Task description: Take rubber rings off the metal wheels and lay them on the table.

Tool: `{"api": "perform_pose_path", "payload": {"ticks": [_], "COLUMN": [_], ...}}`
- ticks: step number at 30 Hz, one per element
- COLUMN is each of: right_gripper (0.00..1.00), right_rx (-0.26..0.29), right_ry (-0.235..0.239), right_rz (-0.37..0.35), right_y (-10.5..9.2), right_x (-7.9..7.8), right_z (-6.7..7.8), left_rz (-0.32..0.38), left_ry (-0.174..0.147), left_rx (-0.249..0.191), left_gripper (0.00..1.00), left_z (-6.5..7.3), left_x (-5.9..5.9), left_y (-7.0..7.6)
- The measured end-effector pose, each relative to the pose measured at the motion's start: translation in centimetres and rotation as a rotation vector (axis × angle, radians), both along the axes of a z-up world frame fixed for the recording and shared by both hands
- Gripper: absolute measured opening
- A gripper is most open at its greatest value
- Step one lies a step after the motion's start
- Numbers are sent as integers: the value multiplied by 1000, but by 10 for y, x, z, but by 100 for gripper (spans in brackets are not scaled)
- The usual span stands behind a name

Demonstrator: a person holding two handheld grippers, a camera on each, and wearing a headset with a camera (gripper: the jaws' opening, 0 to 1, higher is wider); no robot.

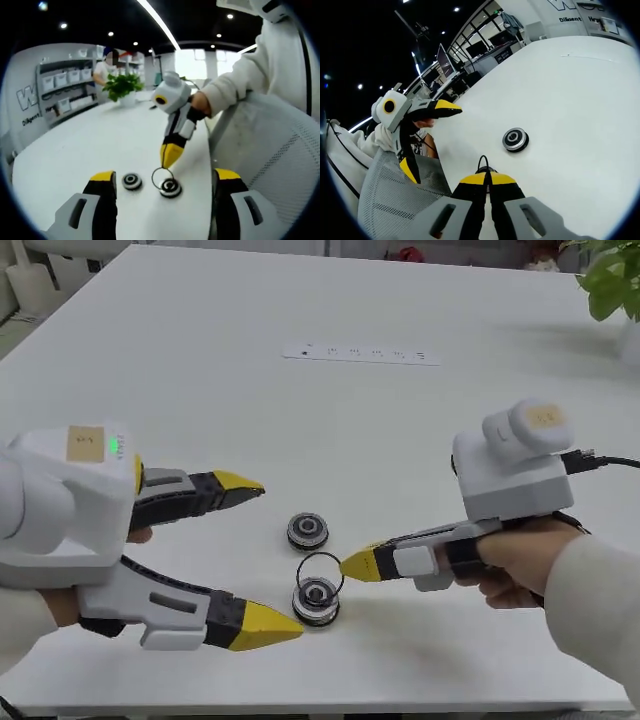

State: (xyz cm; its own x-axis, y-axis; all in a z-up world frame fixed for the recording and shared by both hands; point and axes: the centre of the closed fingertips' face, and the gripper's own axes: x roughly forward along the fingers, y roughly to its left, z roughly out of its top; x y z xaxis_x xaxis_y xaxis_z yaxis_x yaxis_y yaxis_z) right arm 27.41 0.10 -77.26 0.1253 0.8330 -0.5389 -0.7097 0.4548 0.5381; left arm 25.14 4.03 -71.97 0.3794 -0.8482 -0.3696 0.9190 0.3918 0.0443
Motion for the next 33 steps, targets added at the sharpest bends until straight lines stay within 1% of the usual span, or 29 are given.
{"api": "perform_pose_path", "payload": {"ticks": [2, 5, 7, 8, 9, 13, 16, 20, 24, 26, 33], "right_gripper": [0, 0, 0, 0, 0, 0, 0, 0, 0, 0, 0], "right_rx": [9, 20, 32, 37, 43, 62, 72, 88, 103, 112, 140], "right_ry": [-2, -8, -11, -11, -9, -7, -5, -14, -20, -20, -16], "right_rz": [-8, -19, -29, -33, -41, -60, -65, -72, -75, -76, -75], "right_y": [0, -1, -1, -1, -2, -2, -1, 1, 4, 6, 14], "right_x": [1, 3, 5, 6, 7, 9, 8, 8, 8, 8, 4], "right_z": [3, 7, 10, 11, 13, 17, 19, 25, 29, 31, 39], "left_rz": [24, 65, 77, 85, 85, 89, 101, 113, 131, 141, 142], "left_ry": [-1, -10, -6, 3, 9, 6, 10, 16, 42, 44, 50], "left_rx": [-6, 2, -9, -22, -26, -13, -15, -26, -65, -75, -76], "left_gripper": [82, 85, 87, 88, 89, 92, 94, 93, 92, 92, 92], "left_z": [1, 1, 3, 3, 3, 0, 0, 0, -1, -1, -4], "left_x": [2, 5, 6, 5, 4, 1, 1, 0, -1, -1, -1], "left_y": [6, 15, 19, 20, 21, 24, 28, 33, 39, 41, 42]}}
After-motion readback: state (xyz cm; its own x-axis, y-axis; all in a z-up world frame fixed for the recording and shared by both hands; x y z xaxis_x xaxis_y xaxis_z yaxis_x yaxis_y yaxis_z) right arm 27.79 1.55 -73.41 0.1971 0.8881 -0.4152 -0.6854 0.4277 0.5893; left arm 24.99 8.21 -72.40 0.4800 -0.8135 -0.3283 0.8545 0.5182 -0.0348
